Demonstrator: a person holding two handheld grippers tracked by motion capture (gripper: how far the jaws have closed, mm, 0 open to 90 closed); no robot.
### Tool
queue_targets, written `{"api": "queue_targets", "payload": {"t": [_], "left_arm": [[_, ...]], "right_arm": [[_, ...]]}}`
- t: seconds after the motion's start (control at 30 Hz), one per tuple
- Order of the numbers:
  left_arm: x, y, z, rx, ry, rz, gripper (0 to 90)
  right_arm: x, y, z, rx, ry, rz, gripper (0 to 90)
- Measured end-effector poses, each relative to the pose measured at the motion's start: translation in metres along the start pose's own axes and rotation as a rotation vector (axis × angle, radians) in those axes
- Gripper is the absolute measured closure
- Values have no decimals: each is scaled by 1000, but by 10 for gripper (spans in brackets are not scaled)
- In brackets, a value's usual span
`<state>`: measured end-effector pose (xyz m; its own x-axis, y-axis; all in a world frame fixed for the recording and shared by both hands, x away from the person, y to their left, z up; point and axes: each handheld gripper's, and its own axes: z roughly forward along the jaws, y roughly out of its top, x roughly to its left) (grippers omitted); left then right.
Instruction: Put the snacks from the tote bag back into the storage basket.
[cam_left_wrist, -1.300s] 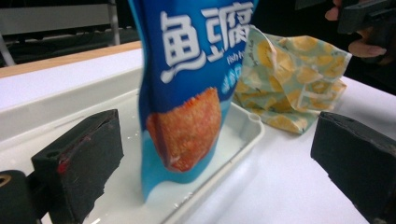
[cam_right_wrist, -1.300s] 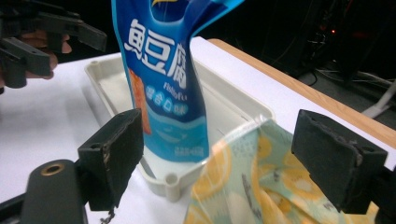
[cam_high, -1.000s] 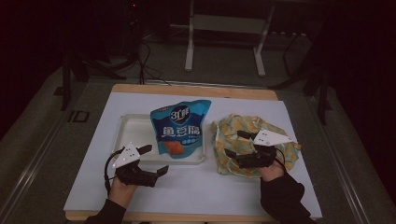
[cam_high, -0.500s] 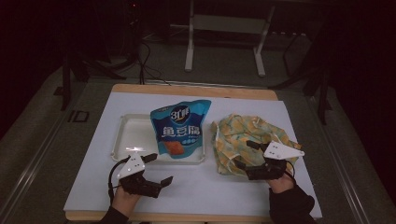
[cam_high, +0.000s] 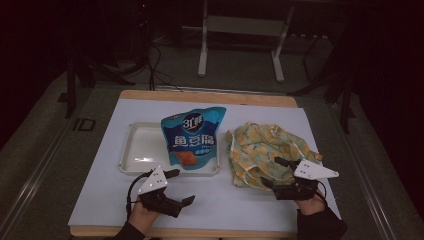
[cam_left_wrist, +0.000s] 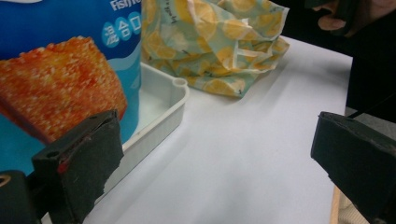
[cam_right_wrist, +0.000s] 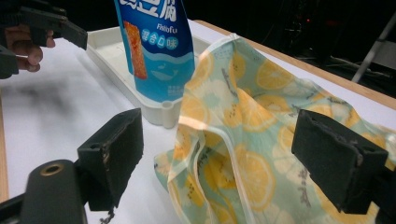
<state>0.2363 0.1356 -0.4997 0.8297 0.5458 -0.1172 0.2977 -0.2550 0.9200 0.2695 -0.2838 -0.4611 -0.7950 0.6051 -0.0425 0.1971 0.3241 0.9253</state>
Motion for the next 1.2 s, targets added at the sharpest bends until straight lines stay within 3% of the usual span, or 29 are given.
{"api": "queue_targets", "payload": {"t": [0.37, 0.77, 1.2], "left_arm": [[-7, 4, 20, 13, -62, 23, 29], [-10, 6, 31, 30, -67, 58, 29], [-7, 0, 27, 19, -60, 33, 29]], "right_arm": [[1, -14, -14, -10, -49, 12, 158], [-3, -27, -21, -19, -78, 32, 150], [-3, -24, -28, -77, -95, 44, 151]]}}
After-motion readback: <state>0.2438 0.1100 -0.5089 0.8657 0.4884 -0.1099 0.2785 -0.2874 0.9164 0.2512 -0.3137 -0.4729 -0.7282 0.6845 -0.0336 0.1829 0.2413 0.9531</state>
